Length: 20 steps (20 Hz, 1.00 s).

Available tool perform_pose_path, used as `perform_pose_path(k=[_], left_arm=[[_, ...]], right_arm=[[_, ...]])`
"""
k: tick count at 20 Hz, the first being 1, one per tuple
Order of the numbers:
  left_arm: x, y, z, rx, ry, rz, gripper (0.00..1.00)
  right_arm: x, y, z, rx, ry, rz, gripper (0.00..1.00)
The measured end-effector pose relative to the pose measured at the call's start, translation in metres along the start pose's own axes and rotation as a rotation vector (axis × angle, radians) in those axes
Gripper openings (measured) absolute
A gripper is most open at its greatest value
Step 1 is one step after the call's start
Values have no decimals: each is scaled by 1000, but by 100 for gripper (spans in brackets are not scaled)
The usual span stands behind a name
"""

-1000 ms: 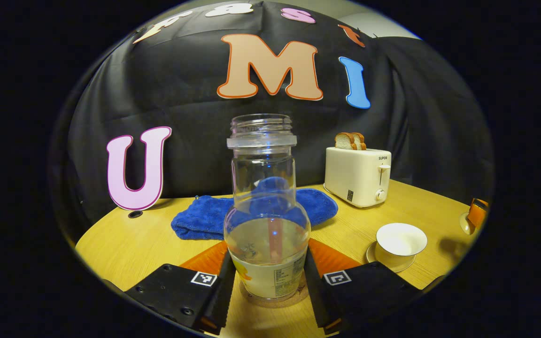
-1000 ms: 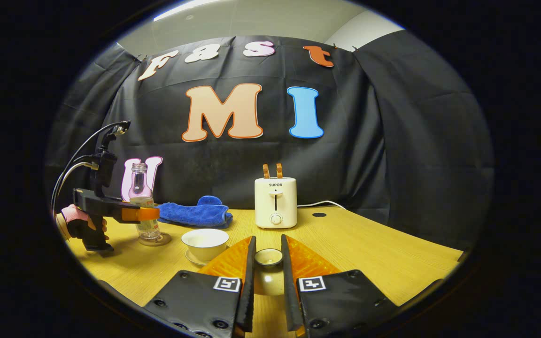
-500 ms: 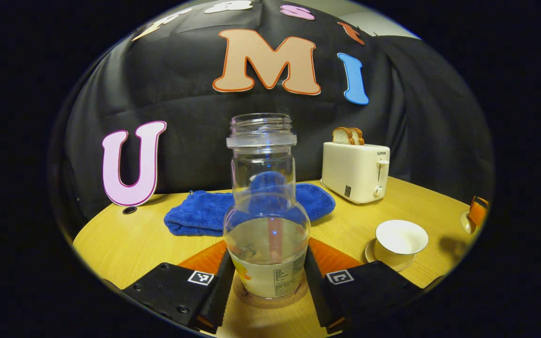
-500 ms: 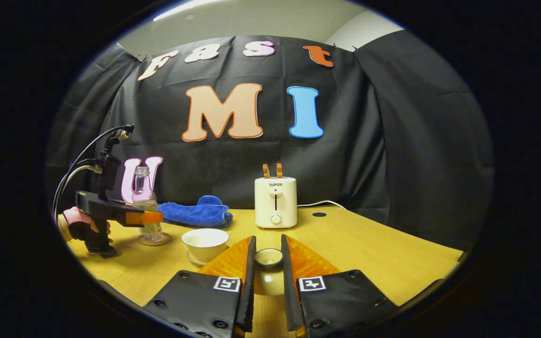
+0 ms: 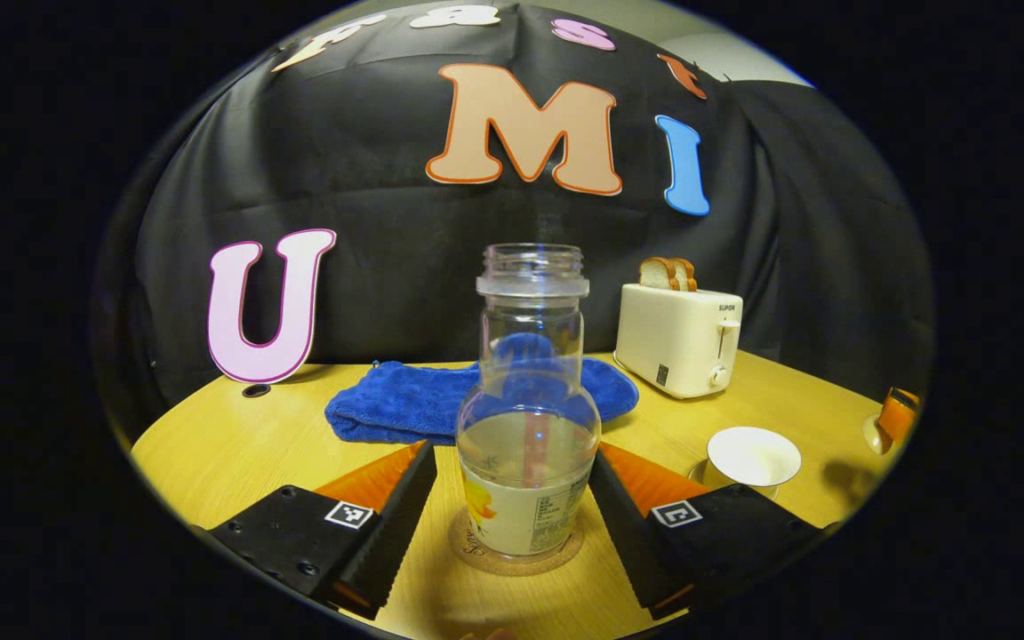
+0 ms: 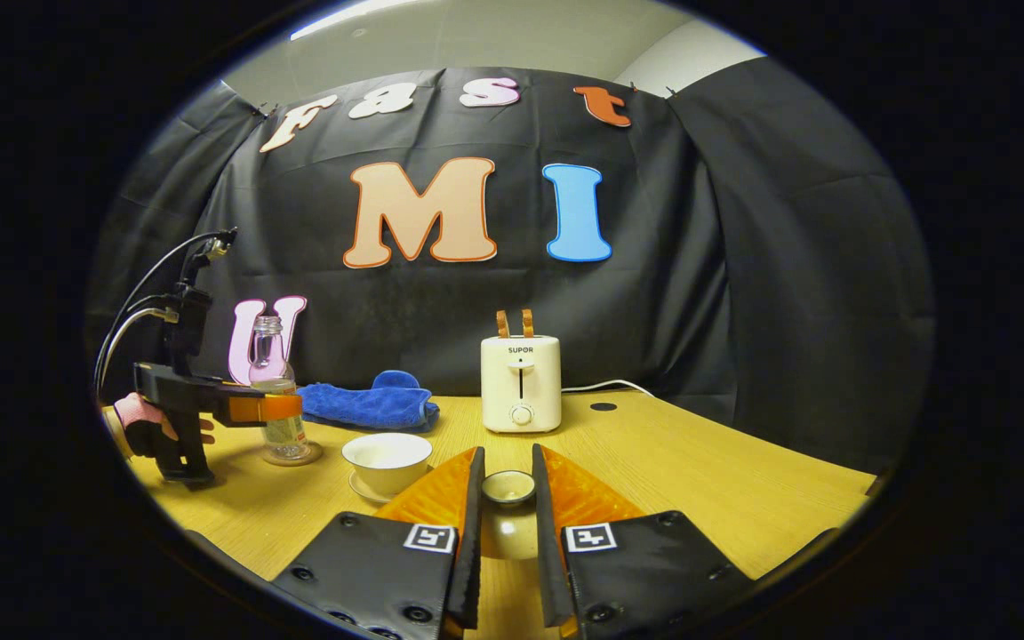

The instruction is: Open the teacup lid with one hand, grasp the water bottle and pour water into the teacup with the other hand; after pouring, place the water bottle on the coaster and then close the teacup lid.

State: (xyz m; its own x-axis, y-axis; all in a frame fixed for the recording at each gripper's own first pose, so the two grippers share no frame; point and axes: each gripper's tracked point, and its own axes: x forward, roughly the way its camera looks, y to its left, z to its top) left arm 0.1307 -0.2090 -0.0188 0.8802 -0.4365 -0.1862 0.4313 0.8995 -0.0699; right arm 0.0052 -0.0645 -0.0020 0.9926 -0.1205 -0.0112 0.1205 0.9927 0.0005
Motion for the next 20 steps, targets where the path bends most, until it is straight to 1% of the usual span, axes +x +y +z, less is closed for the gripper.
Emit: perform_pose_path(k=[2,3,7,11,12,13,14,16,17,18,19,20], left_arm=[[-4,2,-3,25,-4,1,96],[-6,1,-4,35,-3,-5,97],[-16,2,-8,43,-14,-5,96],[-23,4,-7,60,-28,-8,97],[-26,4,-8,63,-35,-5,96],[-32,9,-11,66,-44,0,96],[-34,10,-10,71,-52,10,96],[-39,13,-8,80,-74,35,96],[-43,15,-6,81,-91,46,97],[-46,17,-4,80,-107,52,97],[-53,19,-3,75,-119,59,97],[-59,20,-2,72,-134,57,97]], right_arm=[[1,3,-1,0,3,14,29],[2,3,-1,0,4,17,31],[4,4,-1,-1,6,26,31],[4,10,0,0,5,54,31],[5,14,-1,1,7,73,30],[7,19,-2,2,5,95,32],[11,22,-2,1,9,108,29],[19,31,-3,1,13,136,31],[26,38,-4,3,14,156,31],[30,45,-4,1,18,175,32],[37,52,-6,2,23,192,30],[43,57,-7,2,27,204,32]])
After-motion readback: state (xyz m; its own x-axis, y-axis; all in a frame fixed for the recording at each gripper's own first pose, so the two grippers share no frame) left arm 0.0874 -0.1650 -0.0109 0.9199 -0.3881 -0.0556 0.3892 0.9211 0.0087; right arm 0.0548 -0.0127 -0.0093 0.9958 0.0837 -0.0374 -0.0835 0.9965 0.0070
